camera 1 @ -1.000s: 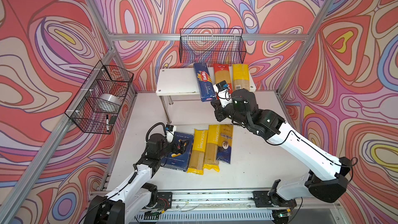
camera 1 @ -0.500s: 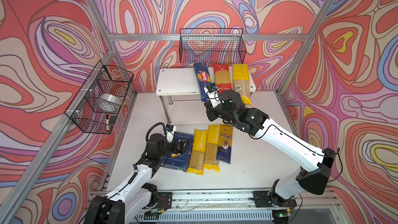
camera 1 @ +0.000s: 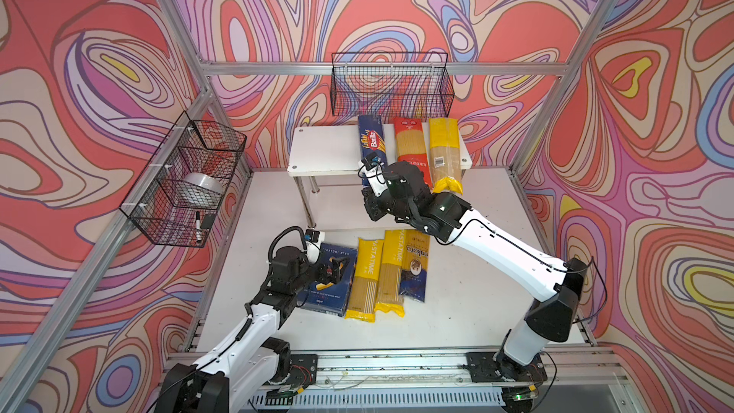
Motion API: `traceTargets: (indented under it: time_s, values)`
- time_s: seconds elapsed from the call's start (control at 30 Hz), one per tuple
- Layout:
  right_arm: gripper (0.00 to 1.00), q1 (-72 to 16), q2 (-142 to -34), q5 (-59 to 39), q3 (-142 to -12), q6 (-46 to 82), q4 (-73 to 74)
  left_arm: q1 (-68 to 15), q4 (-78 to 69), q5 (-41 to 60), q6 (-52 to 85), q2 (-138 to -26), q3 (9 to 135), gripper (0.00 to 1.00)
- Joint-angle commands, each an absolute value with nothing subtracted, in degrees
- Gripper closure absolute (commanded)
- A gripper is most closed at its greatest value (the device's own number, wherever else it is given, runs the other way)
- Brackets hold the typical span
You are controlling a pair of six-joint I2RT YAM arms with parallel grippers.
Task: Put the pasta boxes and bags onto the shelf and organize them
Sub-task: 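Move the open right gripper down over the Ankara spaghetti bag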
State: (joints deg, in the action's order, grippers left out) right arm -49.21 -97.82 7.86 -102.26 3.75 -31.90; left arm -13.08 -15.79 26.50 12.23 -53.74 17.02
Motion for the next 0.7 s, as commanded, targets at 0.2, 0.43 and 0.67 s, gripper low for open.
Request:
traceTargets:
  time_s: [0.2, 0.43, 0.67]
  values:
    - [0.86, -48.91, -89.11, 2.17, -94.67, 5.06, -31.46, -13.22, -14.71, 25.52, 11.96, -51.66, 18.39, 0.0]
    - [0.84, -49.57, -77.29, 3.05, -79.69, 9.83, -29.43, -13.26, -1.98, 17.59, 10.25, -44.0, 22.34, 0.0]
    - [0.81, -50.35, -69.49, 9.14, -64.85, 17.75, -27.51, -13.26, 4.55, 9.31, 11.42, -35.02, 18.89, 0.0]
